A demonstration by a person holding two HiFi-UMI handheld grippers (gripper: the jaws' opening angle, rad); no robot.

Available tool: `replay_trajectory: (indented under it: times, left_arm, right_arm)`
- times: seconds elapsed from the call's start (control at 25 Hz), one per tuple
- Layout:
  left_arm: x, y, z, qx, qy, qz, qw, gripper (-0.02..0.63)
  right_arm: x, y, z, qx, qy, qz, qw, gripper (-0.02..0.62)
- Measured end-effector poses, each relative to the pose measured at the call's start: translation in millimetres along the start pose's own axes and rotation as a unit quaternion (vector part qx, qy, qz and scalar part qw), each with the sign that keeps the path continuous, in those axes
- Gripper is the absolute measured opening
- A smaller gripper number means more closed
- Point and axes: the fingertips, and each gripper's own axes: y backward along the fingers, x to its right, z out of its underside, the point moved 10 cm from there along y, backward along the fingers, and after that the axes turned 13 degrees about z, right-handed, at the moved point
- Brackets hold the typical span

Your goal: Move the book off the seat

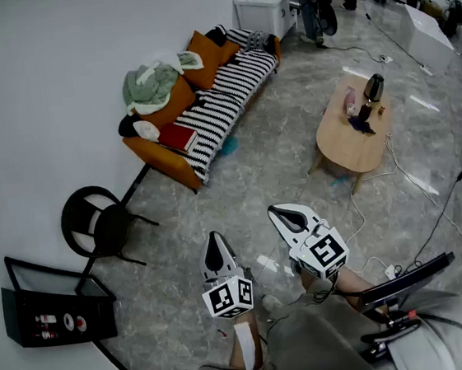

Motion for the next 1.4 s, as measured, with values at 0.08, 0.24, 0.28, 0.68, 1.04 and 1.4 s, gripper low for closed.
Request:
replay_trajectory:
  times: [0.08,0.24,0.28,0.68,1.04,1.4]
  left_arm:
    - [-2,-43,-5,0.014,-0.005,-0.007,0.9999,0.011]
    - [-3,-125,-14,0.020,-0.027,-0.032,0.9990,0.011]
    - [-1,-144,-16,0.014,-0.034,-0.036,0.9987,0.011]
    - [-17,-259,-27,0.009,-0.062,-0.041,0.9972,0.011]
    - [-23,-299,-15,0.012,-0.073,-0.092,0.9930,0.011]
    - [-34,-323,-18,0.007,-0.085,-0.121,0.9891,0.011]
  right_arm:
    - [30,-35,4,0.004,-0.005,0.001,1.000,0.015]
    - [91,-106,6,0.022,-0.029,-0.008,0.999,0.015]
    - [105,-122,5,0.022,-0.034,-0.012,0.999,0.015]
    - [167,-242,-7,0.024,-0.031,-0.029,0.999,0.017]
    - [205,-286,7,0.022,-0.024,-0.045,0.998,0.017]
    - [215,-330,3,0.023,-0.035,-0.071,0.997,0.167]
